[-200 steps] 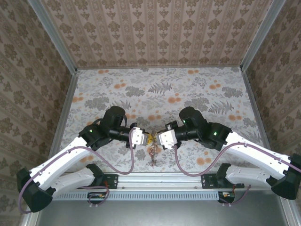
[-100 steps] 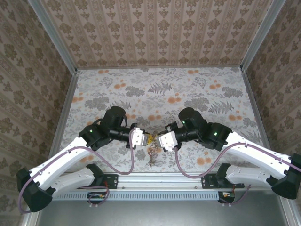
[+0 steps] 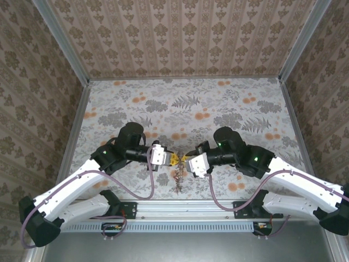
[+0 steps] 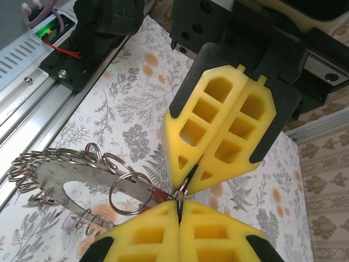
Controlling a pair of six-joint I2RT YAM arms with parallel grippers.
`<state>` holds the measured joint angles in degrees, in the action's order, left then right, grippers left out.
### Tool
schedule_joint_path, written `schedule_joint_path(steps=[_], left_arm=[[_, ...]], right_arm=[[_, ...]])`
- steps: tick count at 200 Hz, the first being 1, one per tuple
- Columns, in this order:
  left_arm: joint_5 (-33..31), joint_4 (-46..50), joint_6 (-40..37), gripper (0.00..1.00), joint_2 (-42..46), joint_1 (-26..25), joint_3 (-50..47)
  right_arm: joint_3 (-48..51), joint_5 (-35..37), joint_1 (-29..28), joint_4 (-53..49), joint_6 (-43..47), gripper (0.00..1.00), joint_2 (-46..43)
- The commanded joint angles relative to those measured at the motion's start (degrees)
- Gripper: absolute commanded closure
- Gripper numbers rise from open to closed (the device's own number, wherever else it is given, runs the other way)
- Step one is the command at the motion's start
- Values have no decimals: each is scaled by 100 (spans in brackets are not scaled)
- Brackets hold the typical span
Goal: Put the keys on the keyring
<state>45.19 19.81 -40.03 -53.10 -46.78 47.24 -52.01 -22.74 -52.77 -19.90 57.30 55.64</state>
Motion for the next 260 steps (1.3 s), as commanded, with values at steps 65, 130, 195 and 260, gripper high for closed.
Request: schedule_joint_path(steps=[65,130,195,260], left_arm=[[471,-1461,937,100,281,219,-253],[465,-1685,1071,100,281,231,-303],[458,-1946,1234,100,268,224,-375],[455,-2078,1339,100,256,231,-430]], right_arm=[[432,177,-56,187,107,95,-287],[396,226,-49,91,205,71,-378],[328,91,123,634,-683,70,-569],[296,-75,406,925,-1171,81,-693]])
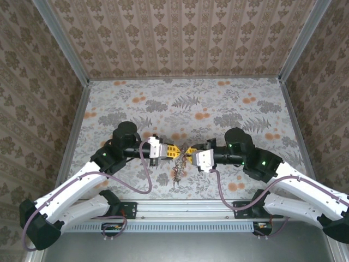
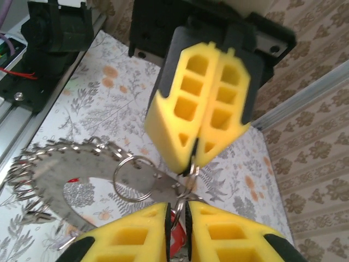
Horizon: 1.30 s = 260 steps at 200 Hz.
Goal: Put the keys on the keyring
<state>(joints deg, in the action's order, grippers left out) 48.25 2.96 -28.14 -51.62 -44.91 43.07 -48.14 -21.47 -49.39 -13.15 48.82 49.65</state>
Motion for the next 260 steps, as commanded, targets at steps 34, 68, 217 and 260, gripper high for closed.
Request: schedule_joint_path(steps=[34,68,217,260], left_arm=[[150,-399,143,100,72,43,15],[151,-408,125,100,55,38,17],[28,-781,311,100,25,9,-102],[-56,-791,344,100,71,-8,-143]], right_arm=[[-112,-413,145,423,-554,76,-16],[-145,-548,164,388,-708,74,210],[30,-650,240,721,-1245,83,414],[43,-563,249,827,-1360,97,419]])
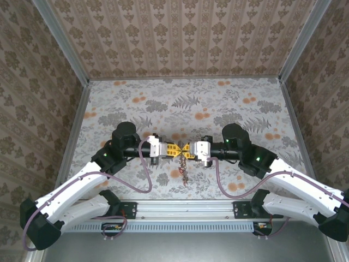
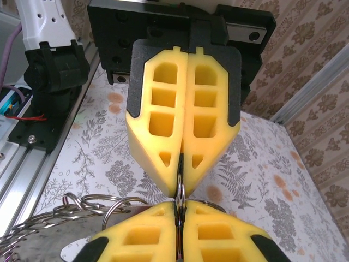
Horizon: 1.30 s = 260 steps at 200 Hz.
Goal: Put the keys on the keyring
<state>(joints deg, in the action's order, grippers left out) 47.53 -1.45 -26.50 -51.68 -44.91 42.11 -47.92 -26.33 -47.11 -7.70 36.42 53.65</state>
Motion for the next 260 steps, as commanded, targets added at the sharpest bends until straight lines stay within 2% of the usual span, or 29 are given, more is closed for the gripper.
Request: schedule_joint_path(steps=[1,30,52,60,70,89,182,205,234,247,254,260], left_arm=[[14,-353,180,100,78,-9,-46],[-314,147,145,100,76,-42,19],[-676,1003,59,86,-55,-71,260],[-771,1295,-7,77,-103,-81,371],[-909,1562,-56,75,-158,-97,462],[-1027,1710,-49,75,-253,-136,541],[-970,1465,574,76,-666,-277,836],[-938,1464,504,82,-769,-318,815],[-1028,1589,410,79,-950,-385,877],[-1319,1706,396,79,-1038,-406,985],[-1394,1751,391,80,-1083,-420,1046],[-1435,1788,381,87,-1120,-424,1090]], right_arm=[[25,-76,20,280,-124,98,16],[-168,61,37,-21,-78,100,5],[-435,202,43,-563,107,100,43],[-551,290,43,-804,148,100,96],[-693,375,42,-1106,216,100,187],[-886,448,36,-1464,261,100,323],[-1029,1083,25,-1636,87,100,673],[-1013,990,18,-1551,58,100,665],[-985,799,13,-1436,14,100,603],[-968,777,9,-1420,22,100,588],[-937,767,14,-1388,27,100,585],[-924,771,16,-1367,32,100,585]])
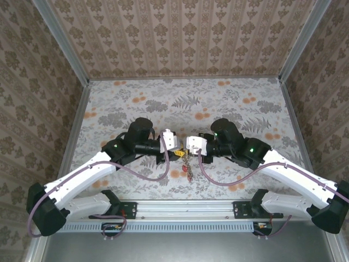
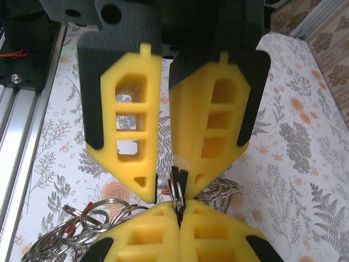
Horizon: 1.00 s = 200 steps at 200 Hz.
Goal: Put the keys on the keyring
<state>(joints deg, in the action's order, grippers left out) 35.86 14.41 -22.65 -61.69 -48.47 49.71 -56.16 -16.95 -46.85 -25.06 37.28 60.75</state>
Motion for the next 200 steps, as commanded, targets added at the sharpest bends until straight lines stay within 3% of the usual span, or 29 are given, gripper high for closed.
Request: schedule_joint_path(steps=[1,11,36,72,130,157,200], left_arm=[[-266,206,-7,87,-121,-67,338],[-287,225,-49,100,-154,-83,405],[-43,96,-299,100,-45,-99,403],[734,-1059,-101,100,375,7,-171],[1159,-2424,697,100,527,150,-676],[1171,-3041,1039,100,518,186,-866],[1104,-3336,1160,100,513,192,-967]], right_arm=[[-103,-163,-9,374,-54,100,-125],[-89,-160,-9,399,-60,100,-116],[-9,-208,-8,468,-93,100,-160],[596,-658,179,1199,-340,79,-701],[940,-827,271,1359,-325,79,-1104],[921,-864,275,1234,-256,92,-1057],[1079,-913,275,1377,-359,81,-1028]])
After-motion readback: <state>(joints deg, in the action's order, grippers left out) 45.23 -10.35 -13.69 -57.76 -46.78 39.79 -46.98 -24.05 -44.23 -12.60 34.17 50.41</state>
